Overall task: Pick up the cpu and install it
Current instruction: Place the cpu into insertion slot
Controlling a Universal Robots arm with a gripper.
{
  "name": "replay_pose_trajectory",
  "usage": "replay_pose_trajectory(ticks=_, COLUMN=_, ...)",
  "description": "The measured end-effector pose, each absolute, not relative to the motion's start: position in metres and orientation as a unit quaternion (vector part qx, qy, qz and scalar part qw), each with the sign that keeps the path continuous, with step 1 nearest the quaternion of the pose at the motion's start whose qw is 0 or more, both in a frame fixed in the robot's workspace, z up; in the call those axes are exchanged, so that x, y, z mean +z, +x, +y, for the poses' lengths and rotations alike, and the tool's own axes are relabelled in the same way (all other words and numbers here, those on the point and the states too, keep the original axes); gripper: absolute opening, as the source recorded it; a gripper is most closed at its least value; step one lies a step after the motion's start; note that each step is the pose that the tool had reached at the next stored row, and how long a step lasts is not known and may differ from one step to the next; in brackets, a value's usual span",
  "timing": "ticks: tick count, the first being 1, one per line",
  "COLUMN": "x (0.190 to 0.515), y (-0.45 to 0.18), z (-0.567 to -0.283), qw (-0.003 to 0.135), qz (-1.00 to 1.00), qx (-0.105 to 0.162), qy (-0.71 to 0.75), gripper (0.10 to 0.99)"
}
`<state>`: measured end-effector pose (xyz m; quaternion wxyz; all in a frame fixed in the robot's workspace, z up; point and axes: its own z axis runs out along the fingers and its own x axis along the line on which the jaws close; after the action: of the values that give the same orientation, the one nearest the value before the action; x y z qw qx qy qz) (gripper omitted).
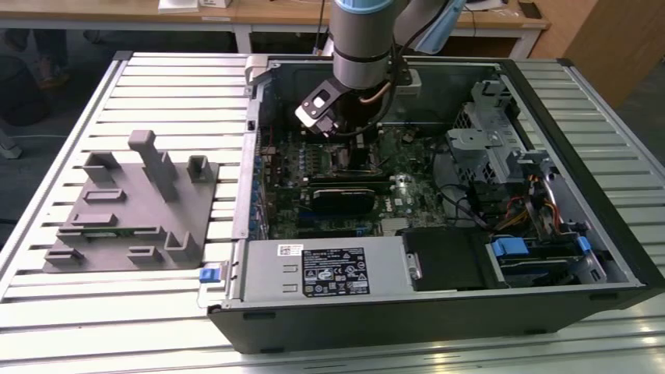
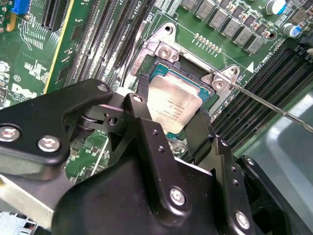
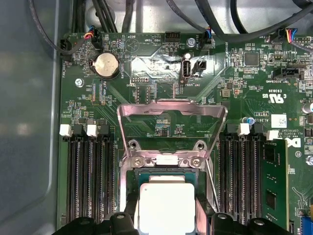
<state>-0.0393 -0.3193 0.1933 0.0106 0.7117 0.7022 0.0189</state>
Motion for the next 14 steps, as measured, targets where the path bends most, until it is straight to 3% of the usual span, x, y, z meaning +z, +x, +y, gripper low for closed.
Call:
replay_pose_trajectory(ticks=11, x=0.1931, y=-0.0393, z=-0.3193, qw=0.011, qz=0.702, qx=0.019, qy=0.712, gripper=0.541)
replay_pose_trajectory(ticks=14, x=0.1931, y=-0.0393, z=-0.3193, qw=0.011, qz=0.702, qx=0.019, qy=0.712, gripper=0.612)
